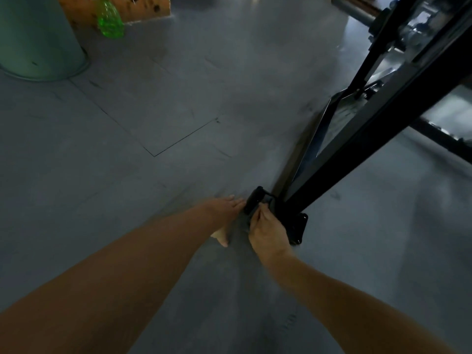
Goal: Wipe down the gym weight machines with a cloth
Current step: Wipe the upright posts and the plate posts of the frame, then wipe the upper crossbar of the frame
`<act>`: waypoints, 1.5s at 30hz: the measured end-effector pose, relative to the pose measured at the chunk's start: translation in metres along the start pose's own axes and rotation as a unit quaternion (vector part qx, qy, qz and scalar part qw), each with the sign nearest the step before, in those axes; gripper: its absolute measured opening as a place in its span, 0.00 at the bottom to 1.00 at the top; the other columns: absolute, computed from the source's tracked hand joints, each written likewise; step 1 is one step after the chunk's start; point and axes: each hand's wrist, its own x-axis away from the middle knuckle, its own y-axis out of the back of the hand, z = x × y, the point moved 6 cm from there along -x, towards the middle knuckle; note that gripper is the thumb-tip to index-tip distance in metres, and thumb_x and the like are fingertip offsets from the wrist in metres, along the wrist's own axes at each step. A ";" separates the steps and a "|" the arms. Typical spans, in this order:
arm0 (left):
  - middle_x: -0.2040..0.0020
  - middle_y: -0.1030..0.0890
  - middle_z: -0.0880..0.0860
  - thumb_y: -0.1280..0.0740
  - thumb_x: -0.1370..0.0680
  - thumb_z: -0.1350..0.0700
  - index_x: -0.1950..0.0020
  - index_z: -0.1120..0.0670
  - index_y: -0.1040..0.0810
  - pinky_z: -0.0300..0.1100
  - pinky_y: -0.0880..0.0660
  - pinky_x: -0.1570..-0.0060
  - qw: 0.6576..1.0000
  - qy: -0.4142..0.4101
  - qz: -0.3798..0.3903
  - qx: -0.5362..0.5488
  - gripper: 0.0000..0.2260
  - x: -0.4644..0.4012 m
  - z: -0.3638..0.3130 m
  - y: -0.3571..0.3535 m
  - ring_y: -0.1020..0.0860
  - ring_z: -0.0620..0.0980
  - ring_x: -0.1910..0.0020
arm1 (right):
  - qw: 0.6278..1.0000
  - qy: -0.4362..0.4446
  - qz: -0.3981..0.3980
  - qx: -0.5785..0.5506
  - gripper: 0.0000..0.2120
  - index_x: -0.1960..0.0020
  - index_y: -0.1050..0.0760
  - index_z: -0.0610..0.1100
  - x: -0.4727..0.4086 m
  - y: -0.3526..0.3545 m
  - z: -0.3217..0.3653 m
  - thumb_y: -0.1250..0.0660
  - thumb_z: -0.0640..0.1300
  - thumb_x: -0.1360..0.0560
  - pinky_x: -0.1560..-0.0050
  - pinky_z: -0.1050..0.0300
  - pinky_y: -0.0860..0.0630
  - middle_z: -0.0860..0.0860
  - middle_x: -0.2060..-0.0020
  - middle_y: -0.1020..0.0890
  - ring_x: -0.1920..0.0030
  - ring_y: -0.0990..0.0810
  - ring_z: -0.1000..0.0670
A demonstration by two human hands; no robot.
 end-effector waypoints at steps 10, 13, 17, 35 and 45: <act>0.20 0.40 0.58 0.28 0.23 0.42 0.17 0.56 0.56 0.53 0.37 0.25 0.999 -0.002 0.041 -0.021 0.48 0.035 0.006 0.005 0.37 0.58 0.22 | 0.976 0.011 -0.161 -0.145 0.35 0.22 0.41 0.35 0.083 -0.070 -0.015 0.31 0.43 0.23 0.21 0.45 0.52 0.37 0.24 0.33 0.24 0.34 0.39; 0.19 0.42 0.56 0.30 0.21 0.44 0.17 0.56 0.55 0.51 0.36 0.26 1.000 -0.007 0.015 -0.018 0.44 0.033 -0.003 0.025 0.37 0.57 0.22 | 0.891 -0.162 -0.211 -0.369 0.33 0.26 0.31 0.36 0.112 -0.081 -0.027 0.26 0.36 0.29 0.21 0.50 0.47 0.39 0.28 0.27 0.26 0.32 0.41; 0.16 0.58 0.54 0.33 0.19 0.43 0.17 0.58 0.60 0.45 0.50 0.22 0.999 -0.034 -0.019 -0.036 0.45 0.017 -0.034 0.051 0.54 0.51 0.18 | 0.647 -0.310 -0.140 -0.683 0.35 0.18 0.45 0.42 0.090 -0.091 -0.045 0.35 0.35 0.22 0.22 0.48 0.40 0.44 0.20 0.42 0.21 0.42 0.43; 0.40 0.22 0.58 0.35 0.17 0.48 0.36 0.58 0.26 0.47 0.25 0.44 0.994 -0.107 -0.023 0.000 0.16 0.064 -0.123 0.159 0.22 0.58 0.42 | 0.218 -0.244 -0.099 -0.940 0.24 0.44 0.19 0.44 0.149 -0.048 -0.119 0.40 0.26 0.34 0.48 0.40 0.18 0.37 0.47 0.16 0.46 0.18 0.36; 0.50 0.20 0.51 0.23 0.25 0.49 0.37 0.57 0.26 0.32 0.28 0.61 0.962 -0.174 -0.139 0.157 0.23 0.123 -0.210 0.268 0.21 0.48 0.52 | 0.190 -0.217 -0.150 -0.946 0.19 0.44 0.20 0.38 0.278 0.008 -0.230 0.40 0.24 0.29 0.47 0.41 0.18 0.36 0.44 0.19 0.47 0.19 0.37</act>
